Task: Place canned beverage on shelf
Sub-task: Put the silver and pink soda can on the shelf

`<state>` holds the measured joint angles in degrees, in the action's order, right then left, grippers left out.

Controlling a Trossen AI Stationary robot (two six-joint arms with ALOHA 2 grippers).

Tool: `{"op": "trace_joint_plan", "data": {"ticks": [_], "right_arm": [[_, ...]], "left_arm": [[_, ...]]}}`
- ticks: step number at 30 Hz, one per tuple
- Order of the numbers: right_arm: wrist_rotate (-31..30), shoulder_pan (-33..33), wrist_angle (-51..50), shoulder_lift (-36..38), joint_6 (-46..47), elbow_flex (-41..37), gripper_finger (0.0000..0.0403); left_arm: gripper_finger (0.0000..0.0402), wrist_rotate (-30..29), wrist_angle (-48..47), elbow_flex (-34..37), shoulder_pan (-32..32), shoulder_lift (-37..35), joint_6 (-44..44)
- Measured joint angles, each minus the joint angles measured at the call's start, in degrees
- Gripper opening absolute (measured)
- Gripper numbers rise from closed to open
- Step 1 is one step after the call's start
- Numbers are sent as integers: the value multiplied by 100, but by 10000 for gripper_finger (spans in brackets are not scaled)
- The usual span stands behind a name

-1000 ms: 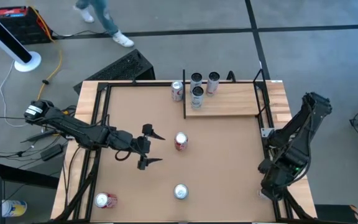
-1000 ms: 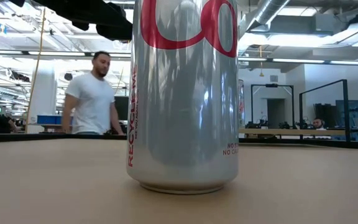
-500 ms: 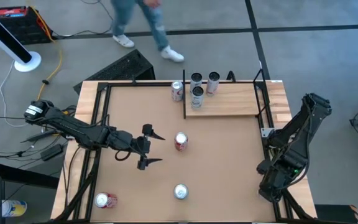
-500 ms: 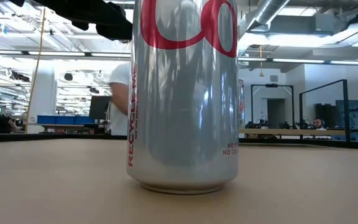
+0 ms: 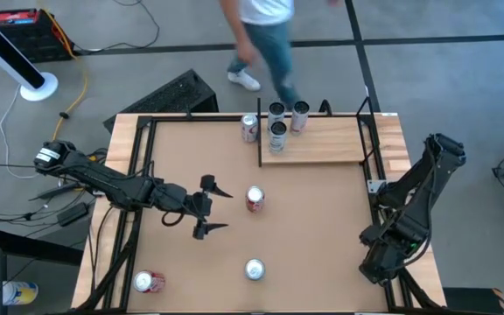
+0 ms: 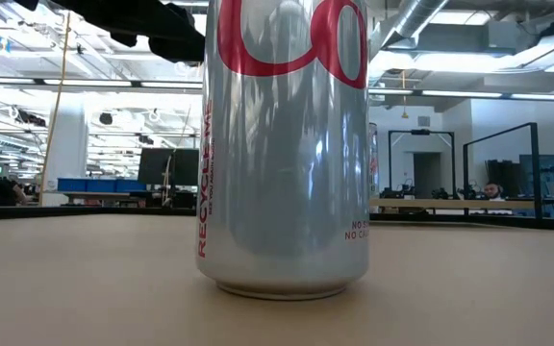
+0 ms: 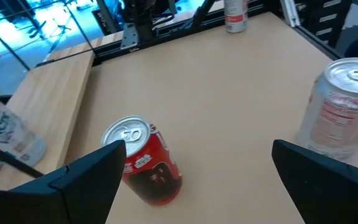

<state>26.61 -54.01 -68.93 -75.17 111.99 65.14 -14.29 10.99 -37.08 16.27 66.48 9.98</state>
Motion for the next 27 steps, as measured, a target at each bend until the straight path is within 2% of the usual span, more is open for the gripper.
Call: {"op": "trace_joint_plan", "data": {"ticks": [13,27], "right_arm": [[55,6,-31,-658,-540,0,370],[239,-15,95,-859,-1060,-2,359]], "left_arm": [[389,43,6,0,0,-2,-11],[389,44,8,0,0,0,1]]}}
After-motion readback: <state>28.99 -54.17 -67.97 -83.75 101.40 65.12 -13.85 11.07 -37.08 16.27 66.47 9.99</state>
